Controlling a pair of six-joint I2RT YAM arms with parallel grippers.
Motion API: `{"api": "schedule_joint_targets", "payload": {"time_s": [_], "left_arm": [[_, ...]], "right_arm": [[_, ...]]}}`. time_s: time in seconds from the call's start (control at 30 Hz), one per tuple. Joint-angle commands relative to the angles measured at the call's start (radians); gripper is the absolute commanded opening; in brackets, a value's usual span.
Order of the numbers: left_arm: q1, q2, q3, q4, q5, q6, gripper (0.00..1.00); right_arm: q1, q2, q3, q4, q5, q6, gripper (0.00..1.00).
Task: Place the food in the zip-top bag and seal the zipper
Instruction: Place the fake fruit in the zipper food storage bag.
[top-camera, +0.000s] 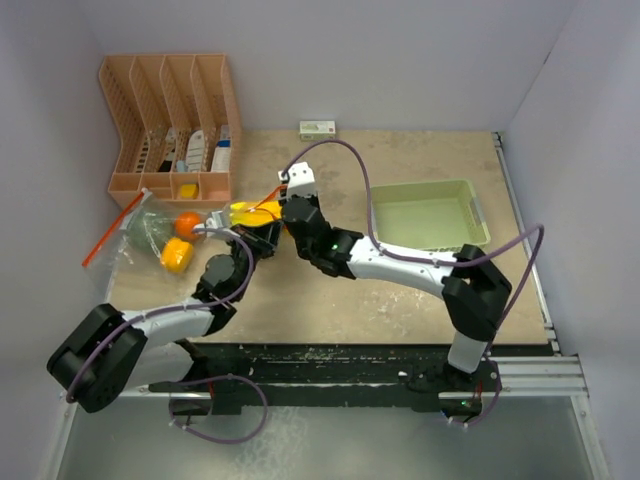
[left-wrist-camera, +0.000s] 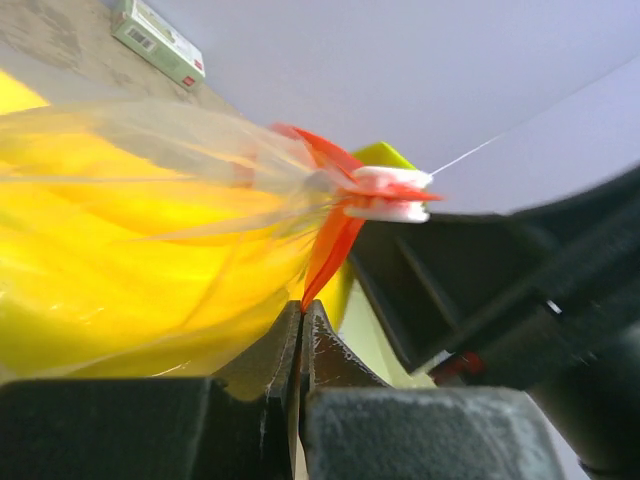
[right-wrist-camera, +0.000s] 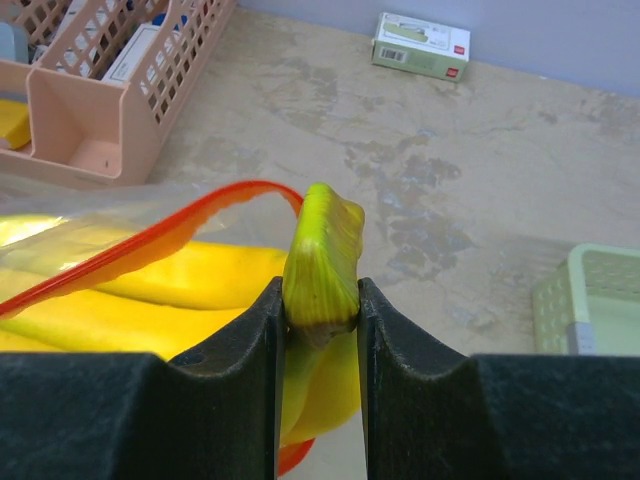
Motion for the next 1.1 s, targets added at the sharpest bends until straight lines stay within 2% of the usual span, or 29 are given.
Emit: {"api": "schedule_joint_targets", "payload": {"time_s": [0.0,0.17,0.27,0.47,0.6,0.7,0.87,0.97,1.07], "left_arm": [[0.026,0.050,0.040,0.068,0.034,-0.055,0.00],[0.035,0.174,0.129,0.196,0.187,-0.135,0.00],[0.037,0.209,0.133,0.299,0.239,-0.184,0.00],[0.042,0.166,0.029,0.302,0.263,-0.286,0.00],[0.057,0.058,-0.063,0.270,0.242,-0.292,0.00],[0.066,-0.096,-0.095,0.117,0.253,-0.268,0.00],[0.066,-0.418,-0.098,-0.339,0.232,-0.223,0.00],[0.066,-0.581,-0.125,-0.512,0.180,-0.227,0.00],[0.066,-0.665,-0.145,-0.612,0.159,-0.232,0.00]], "right_arm": [[0.021,-0.140,-0.024,0.037,0.052,-0.070,0.00],[0.080,-0.143,-0.007,0.046,0.209,-0.241,0.00],[0.112,-0.119,0.008,0.039,0.263,-0.308,0.00],[0.136,-0.029,0.030,0.027,0.299,-0.344,0.00],[0.146,0.005,0.041,0.025,0.294,-0.338,0.00],[0.149,-0.018,0.044,-0.032,0.184,-0.263,0.00],[0.150,-0.118,-0.028,-0.062,-0.132,-0.161,0.00],[0.150,-0.128,-0.064,-0.028,-0.187,-0.142,0.00],[0.150,-0.084,-0.028,-0.040,-0.212,-0.147,0.00]]}}
